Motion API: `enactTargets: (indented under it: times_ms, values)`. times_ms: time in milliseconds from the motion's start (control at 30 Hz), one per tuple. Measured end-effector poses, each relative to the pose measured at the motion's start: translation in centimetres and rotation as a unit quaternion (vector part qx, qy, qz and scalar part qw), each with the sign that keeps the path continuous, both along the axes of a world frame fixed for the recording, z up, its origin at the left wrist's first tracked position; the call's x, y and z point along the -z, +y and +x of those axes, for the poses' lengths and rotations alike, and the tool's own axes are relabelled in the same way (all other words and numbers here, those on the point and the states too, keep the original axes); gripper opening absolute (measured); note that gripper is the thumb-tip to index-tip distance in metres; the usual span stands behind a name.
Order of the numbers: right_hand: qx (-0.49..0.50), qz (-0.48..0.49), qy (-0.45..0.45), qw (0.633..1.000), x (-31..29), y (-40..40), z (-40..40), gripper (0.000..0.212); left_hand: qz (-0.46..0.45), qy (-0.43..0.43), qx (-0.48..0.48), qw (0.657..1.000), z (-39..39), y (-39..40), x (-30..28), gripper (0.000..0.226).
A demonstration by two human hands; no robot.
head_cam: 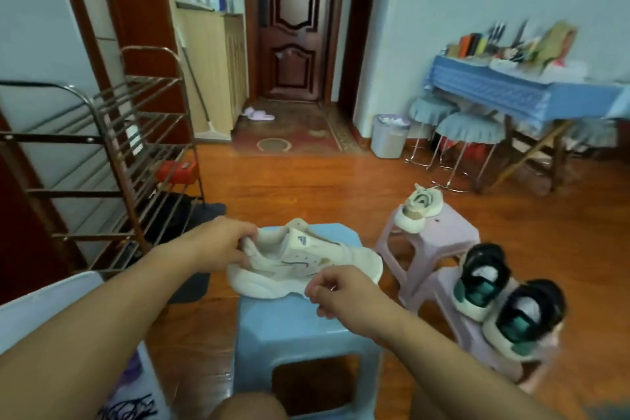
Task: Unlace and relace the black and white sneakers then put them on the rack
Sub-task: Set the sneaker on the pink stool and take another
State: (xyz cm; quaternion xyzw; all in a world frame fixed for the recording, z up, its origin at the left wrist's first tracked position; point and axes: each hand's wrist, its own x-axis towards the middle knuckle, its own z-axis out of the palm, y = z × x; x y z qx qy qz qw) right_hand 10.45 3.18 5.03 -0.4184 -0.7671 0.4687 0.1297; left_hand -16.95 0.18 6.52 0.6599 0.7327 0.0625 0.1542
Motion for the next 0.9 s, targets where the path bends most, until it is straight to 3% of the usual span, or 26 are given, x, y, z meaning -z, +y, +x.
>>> enactTargets:
  times_ms: [100,233,367,467,600,700,900]
  values:
    - [0.039,0.077,-0.024,0.996,-0.6,1.1,2.8,0.013,0.035,0.057,0.014,0.998,4.8,-0.2,-2.2,0.023]
    - [0.016,0.244,-0.048,0.968,-2.4,1.6,4.8,0.073,0.166,0.045,0.004,0.985,13.1,0.6,-6.1,0.030]
    - [0.096,0.324,-0.025,0.941,-4.3,5.3,7.4,0.100,0.228,0.004,-0.023,0.973,19.4,4.8,-8.9,0.024]
    - [0.157,0.312,-0.036,0.936,-3.6,11.6,9.7,0.097,0.249,0.014,0.003,0.968,24.1,9.7,-8.2,0.017]
    - [0.204,0.270,-0.068,0.939,0.6,20.8,13.3,0.073,0.201,-0.041,0.051,0.977,28.4,18.6,-4.3,0.015]
    - [0.244,0.214,-0.114,0.939,3.0,28.6,17.1,0.058,0.151,-0.088,0.067,0.982,29.7,26.7,-0.6,0.035]
    - [0.249,0.139,-0.221,0.933,8.4,41.9,23.2,0.067,-0.014,-0.024,0.005,1.000,28.4,43.3,9.1,0.058]
